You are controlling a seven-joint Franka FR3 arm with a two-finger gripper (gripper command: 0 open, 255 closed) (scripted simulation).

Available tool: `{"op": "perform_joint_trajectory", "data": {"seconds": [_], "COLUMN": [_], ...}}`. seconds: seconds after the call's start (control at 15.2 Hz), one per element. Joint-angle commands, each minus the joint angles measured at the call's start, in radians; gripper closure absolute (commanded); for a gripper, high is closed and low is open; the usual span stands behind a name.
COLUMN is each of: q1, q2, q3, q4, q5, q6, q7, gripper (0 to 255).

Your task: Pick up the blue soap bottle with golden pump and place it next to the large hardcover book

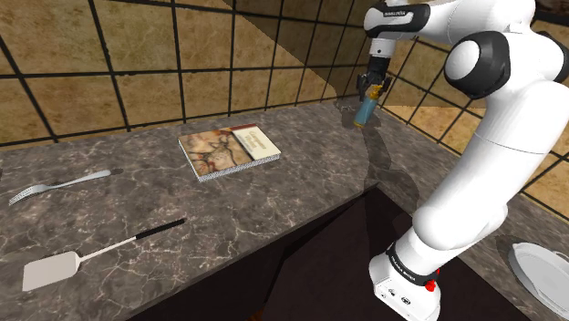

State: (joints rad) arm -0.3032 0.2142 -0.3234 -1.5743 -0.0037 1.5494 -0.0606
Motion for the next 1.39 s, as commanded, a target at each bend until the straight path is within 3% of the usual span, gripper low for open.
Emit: {"op": "perform_joint_trajectory", "data": {"seconds": [0.0, 1.32], "q1": [-0.001, -0.029], "q2": [0.001, 0.081], "q3": [-0.001, -0.009], "q4": [0.030, 0.413], "q5": [0.000, 0.021], "q6": [-0.029, -0.334], "q7": [-0.002, -0.031], "gripper": [255, 255]}}
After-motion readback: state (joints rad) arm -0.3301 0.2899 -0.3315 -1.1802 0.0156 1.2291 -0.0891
